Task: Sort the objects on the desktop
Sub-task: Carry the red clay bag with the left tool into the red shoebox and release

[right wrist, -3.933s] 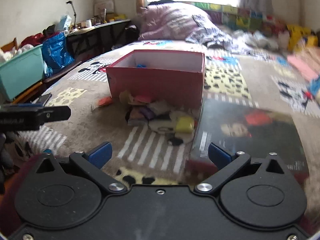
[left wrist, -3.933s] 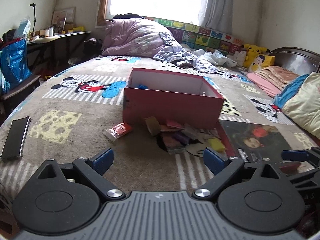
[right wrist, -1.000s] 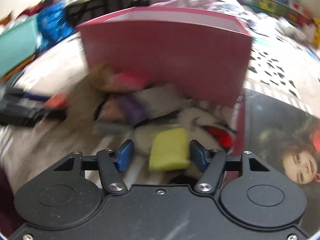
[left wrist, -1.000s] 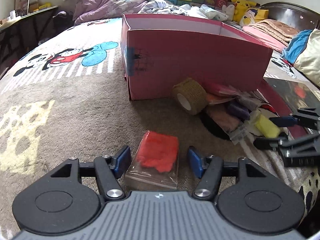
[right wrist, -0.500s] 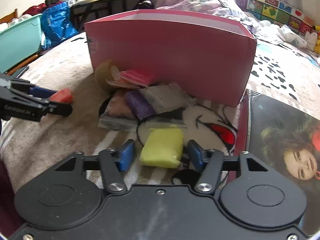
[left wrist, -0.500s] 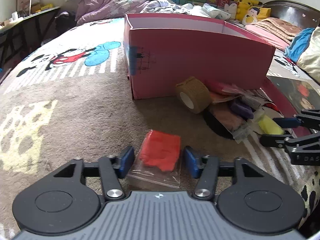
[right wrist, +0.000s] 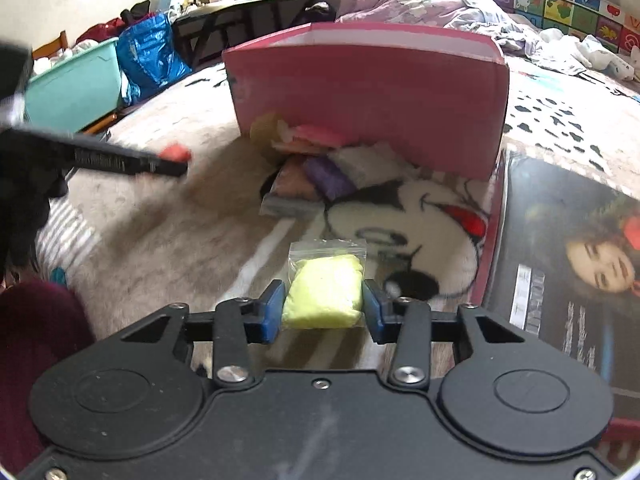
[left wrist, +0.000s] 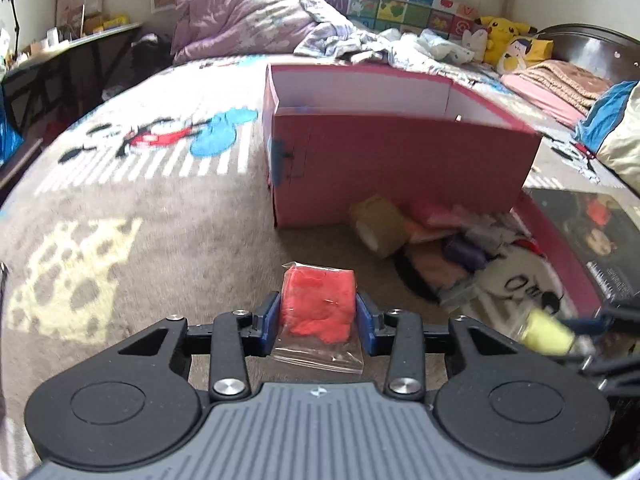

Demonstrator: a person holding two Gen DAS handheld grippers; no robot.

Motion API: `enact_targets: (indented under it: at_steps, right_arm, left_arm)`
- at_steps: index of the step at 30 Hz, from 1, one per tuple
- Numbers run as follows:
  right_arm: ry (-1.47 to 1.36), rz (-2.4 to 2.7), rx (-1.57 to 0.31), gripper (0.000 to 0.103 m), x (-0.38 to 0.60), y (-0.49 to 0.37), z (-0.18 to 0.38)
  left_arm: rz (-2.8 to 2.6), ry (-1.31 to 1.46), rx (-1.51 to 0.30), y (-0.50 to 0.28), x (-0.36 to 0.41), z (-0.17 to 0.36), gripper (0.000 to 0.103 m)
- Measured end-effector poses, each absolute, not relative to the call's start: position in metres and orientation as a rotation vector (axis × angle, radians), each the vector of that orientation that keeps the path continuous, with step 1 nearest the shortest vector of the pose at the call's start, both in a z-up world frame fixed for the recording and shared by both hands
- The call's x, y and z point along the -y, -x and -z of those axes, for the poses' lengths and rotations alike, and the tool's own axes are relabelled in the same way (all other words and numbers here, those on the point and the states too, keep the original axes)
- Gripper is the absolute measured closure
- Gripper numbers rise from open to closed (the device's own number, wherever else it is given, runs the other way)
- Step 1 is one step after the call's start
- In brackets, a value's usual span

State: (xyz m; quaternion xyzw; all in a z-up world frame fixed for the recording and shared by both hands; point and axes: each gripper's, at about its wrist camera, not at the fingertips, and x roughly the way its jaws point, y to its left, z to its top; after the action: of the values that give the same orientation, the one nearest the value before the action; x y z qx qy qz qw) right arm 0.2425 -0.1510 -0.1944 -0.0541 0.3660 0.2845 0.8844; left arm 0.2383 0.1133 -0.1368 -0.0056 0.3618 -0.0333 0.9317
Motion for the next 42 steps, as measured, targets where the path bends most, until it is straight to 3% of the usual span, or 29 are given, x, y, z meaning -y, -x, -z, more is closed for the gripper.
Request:
enact_targets:
  at_steps: [19, 42]
  right_arm:
    - [0.143, -0.605, -0.702, 0.062, 0.15, -0.23, 0.209]
    - [0.149, -0.635, -0.664, 0.061, 0.152, -0.23, 0.215]
  left_arm:
    - [0.071, 0.031, -0.531, -0.308, -0.078, 0.045, 0.065]
    - [0.005, 0.054, -0.792, -0.416, -0.078, 0.103, 0.065]
